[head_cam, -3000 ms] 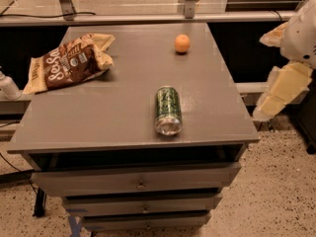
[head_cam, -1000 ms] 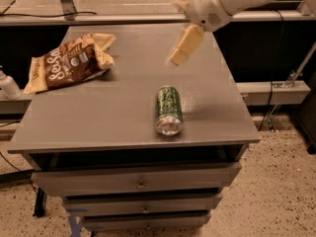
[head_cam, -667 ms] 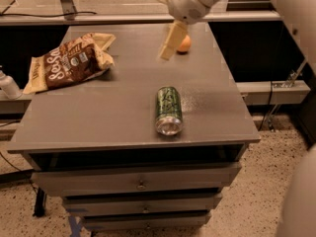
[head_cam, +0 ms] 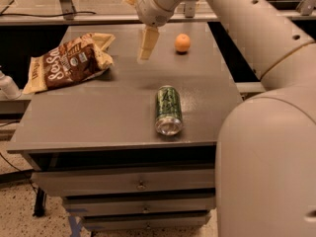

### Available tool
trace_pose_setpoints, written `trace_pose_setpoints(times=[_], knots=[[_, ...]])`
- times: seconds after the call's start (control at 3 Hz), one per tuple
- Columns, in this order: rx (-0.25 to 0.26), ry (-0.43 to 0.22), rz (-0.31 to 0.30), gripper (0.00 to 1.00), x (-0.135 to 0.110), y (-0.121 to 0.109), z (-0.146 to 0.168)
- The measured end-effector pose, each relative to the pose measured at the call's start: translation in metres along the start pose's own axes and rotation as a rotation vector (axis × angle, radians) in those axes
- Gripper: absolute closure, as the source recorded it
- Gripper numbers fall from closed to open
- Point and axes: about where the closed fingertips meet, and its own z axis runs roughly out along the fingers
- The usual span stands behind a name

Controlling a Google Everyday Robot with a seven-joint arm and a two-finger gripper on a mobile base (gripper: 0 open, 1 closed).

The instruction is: Pick brown chip bag

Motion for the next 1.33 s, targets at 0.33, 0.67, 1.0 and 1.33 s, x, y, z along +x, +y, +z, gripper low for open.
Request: trace_pose_setpoints(times=[0.33, 0.67, 1.0, 1.33], knots=[[0.039, -0.019, -0.013, 0.0, -0.003, -0.022, 0.041], [0.081, -0.085, 0.051, 0.0, -0.015, -0.039, 0.068], [0.084, -0.152, 0.14, 0.0, -0.033, -0.046, 0.083], [0.049, -0.193, 0.2, 0.0, -0.047, -0.04, 0.095]])
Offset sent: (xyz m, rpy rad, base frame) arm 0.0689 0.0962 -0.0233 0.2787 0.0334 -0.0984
